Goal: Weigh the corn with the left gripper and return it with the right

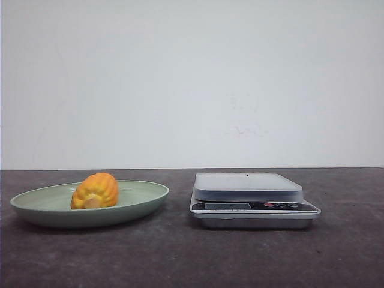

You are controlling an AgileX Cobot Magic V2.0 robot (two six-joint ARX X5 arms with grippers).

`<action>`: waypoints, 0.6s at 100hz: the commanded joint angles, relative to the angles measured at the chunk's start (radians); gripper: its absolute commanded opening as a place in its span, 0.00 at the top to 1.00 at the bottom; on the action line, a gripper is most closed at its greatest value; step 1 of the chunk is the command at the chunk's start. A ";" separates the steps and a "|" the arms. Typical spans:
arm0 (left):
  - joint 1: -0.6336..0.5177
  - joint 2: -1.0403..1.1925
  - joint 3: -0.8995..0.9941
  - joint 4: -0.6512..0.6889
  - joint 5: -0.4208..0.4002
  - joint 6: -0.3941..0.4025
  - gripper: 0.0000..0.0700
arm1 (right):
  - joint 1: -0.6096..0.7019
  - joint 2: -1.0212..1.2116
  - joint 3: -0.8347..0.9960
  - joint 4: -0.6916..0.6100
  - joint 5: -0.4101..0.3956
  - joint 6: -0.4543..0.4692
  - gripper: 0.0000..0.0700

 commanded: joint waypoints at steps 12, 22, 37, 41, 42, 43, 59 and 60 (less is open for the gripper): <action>-0.002 0.232 0.335 -0.066 0.058 0.014 0.93 | 0.001 0.218 0.307 -0.097 -0.062 -0.010 0.99; -0.002 0.323 0.475 -0.123 0.077 0.030 0.39 | 0.002 0.294 0.431 -0.149 -0.074 -0.016 0.64; -0.008 0.393 0.600 -0.191 0.113 0.053 0.17 | 0.020 0.337 0.519 -0.178 -0.107 -0.034 0.24; -0.012 0.405 0.621 -0.211 0.113 0.065 0.17 | 0.026 0.340 0.527 -0.183 -0.107 -0.035 0.24; -0.013 0.407 0.625 -0.215 0.113 0.068 0.17 | 0.027 0.341 0.528 -0.185 -0.107 -0.035 0.24; -0.015 0.410 0.629 -0.218 0.113 0.071 0.18 | 0.028 0.343 0.528 -0.186 -0.108 -0.036 0.24; -0.043 0.422 0.650 -0.243 0.113 0.090 0.21 | 0.032 0.342 0.529 -0.216 -0.120 -0.042 0.24; -0.045 0.422 0.651 -0.245 0.113 0.090 0.21 | 0.032 0.342 0.529 -0.217 -0.124 -0.043 0.24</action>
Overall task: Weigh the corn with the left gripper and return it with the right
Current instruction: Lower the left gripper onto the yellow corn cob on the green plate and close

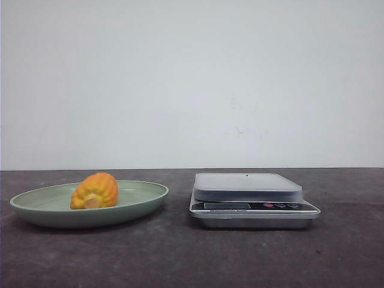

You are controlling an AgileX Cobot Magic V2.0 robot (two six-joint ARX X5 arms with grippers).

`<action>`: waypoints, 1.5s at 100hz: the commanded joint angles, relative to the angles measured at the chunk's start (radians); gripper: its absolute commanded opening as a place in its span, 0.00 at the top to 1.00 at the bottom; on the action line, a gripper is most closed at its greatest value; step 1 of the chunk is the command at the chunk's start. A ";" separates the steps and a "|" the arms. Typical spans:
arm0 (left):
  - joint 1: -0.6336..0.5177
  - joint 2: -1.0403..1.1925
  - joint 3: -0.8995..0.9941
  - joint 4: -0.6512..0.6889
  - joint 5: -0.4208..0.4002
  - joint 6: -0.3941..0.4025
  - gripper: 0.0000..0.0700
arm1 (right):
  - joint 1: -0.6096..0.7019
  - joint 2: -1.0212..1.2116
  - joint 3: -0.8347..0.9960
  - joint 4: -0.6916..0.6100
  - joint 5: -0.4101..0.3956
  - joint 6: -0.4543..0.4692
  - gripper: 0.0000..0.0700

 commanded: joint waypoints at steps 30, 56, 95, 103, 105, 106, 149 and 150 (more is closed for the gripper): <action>-0.159 0.200 0.023 -0.062 -0.020 0.040 0.21 | 0.030 0.010 0.014 -0.064 -0.042 -0.028 0.24; -0.304 0.550 0.023 -0.083 -0.107 0.000 0.21 | 0.045 0.010 0.014 -0.093 -0.042 -0.041 0.24; -0.373 0.853 0.023 -0.082 -0.154 -0.068 0.20 | 0.045 0.010 0.014 -0.134 -0.041 -0.064 0.24; -0.384 0.882 0.023 -0.085 -0.154 -0.075 0.20 | 0.045 0.010 0.014 -0.130 -0.041 -0.063 0.24; -0.387 0.887 0.023 -0.085 -0.154 -0.076 0.20 | 0.045 0.010 0.014 -0.130 -0.041 -0.063 0.24; -0.388 0.890 0.023 -0.085 -0.154 -0.077 0.20 | 0.045 0.010 0.014 -0.130 -0.041 -0.063 0.24; -0.444 0.958 0.023 -0.074 -0.155 -0.101 0.65 | 0.045 0.010 0.014 -0.134 -0.041 -0.063 0.24; -0.445 0.959 0.023 -0.074 -0.155 -0.101 0.65 | 0.045 0.010 0.014 -0.135 -0.041 -0.064 0.24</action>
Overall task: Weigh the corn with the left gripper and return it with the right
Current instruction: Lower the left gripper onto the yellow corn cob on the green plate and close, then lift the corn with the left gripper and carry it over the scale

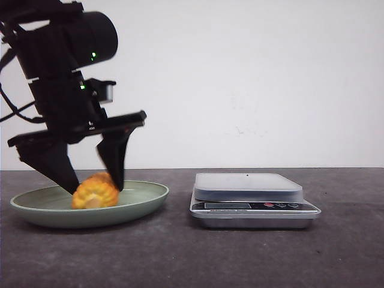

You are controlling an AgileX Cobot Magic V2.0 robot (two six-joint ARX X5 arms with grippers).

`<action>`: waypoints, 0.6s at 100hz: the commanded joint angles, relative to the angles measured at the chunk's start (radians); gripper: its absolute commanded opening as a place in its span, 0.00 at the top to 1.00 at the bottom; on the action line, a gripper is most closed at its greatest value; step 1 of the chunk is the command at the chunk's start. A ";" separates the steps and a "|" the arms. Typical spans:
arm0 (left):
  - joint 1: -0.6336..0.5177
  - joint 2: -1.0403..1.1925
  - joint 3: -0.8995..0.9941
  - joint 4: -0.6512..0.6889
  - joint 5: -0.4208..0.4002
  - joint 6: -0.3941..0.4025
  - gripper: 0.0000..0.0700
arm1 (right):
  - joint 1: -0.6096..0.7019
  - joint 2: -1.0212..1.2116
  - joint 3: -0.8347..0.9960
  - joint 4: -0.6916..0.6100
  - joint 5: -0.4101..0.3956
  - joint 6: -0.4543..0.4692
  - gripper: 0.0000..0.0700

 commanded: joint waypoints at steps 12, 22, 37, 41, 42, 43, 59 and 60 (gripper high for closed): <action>-0.017 0.031 0.011 0.010 0.000 0.006 1.00 | 0.003 0.003 0.014 0.002 0.000 -0.011 0.24; -0.016 0.003 0.012 0.012 0.000 0.011 0.99 | 0.003 0.003 0.014 0.000 0.001 -0.012 0.24; -0.028 -0.110 0.015 0.011 0.002 0.014 0.99 | 0.003 0.003 0.014 -0.002 0.001 -0.012 0.24; -0.035 -0.145 0.021 0.002 0.010 0.014 0.99 | 0.003 0.003 0.014 -0.002 0.001 -0.012 0.24; -0.037 -0.153 0.024 -0.002 0.013 0.014 0.99 | 0.003 0.003 0.014 -0.002 0.001 -0.012 0.24; -0.039 -0.160 0.028 -0.007 0.016 0.014 0.98 | 0.003 0.003 0.014 -0.002 0.001 -0.011 0.24; -0.100 -0.195 0.148 -0.082 0.029 0.024 0.98 | 0.003 0.003 0.014 -0.001 0.001 -0.011 0.24; -0.106 -0.193 0.159 -0.086 0.029 0.026 0.98 | 0.003 0.003 0.014 -0.001 0.000 -0.011 0.24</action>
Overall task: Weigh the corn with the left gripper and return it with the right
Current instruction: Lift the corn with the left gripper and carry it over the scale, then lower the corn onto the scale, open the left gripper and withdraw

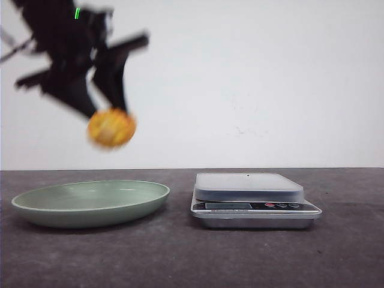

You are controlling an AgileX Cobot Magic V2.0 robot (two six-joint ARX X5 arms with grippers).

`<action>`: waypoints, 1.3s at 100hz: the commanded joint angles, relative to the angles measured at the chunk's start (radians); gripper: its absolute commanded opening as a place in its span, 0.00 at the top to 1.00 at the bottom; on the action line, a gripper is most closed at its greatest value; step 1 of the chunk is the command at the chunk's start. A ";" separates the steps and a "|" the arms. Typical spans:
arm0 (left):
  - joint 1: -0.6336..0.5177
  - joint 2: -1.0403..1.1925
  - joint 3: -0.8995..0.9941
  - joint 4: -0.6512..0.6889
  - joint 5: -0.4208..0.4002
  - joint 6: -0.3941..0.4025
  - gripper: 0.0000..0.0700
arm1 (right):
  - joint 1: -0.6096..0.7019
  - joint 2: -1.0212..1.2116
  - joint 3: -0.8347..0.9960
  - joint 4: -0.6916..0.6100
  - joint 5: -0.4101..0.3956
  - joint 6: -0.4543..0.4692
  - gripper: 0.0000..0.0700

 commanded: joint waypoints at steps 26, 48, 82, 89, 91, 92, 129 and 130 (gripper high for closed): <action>-0.153 0.234 0.335 -0.038 0.004 0.004 0.98 | 0.003 0.003 0.014 0.002 0.000 -0.011 0.24; -0.225 0.471 0.515 -0.066 -0.010 -0.014 0.98 | 0.003 0.003 0.014 -0.005 0.000 -0.011 0.24; -0.247 0.650 0.583 -0.061 -0.023 -0.039 0.98 | 0.003 0.003 0.014 -0.009 0.000 -0.012 0.24; -0.247 0.660 0.583 -0.062 -0.022 -0.039 0.98 | 0.003 0.003 0.014 -0.013 0.000 -0.012 0.24; -0.247 0.660 0.583 -0.062 -0.022 -0.039 0.96 | 0.003 0.003 0.014 -0.015 0.000 -0.012 0.24; -0.247 0.660 0.583 -0.062 -0.022 -0.039 0.95 | 0.003 0.003 0.014 -0.016 0.000 -0.012 0.24; -0.254 0.660 0.583 -0.053 -0.023 -0.013 0.26 | 0.003 0.003 0.014 -0.035 0.000 -0.015 0.24; -0.255 0.658 0.584 -0.052 -0.024 -0.009 0.26 | 0.003 0.003 0.014 -0.035 0.000 -0.015 0.24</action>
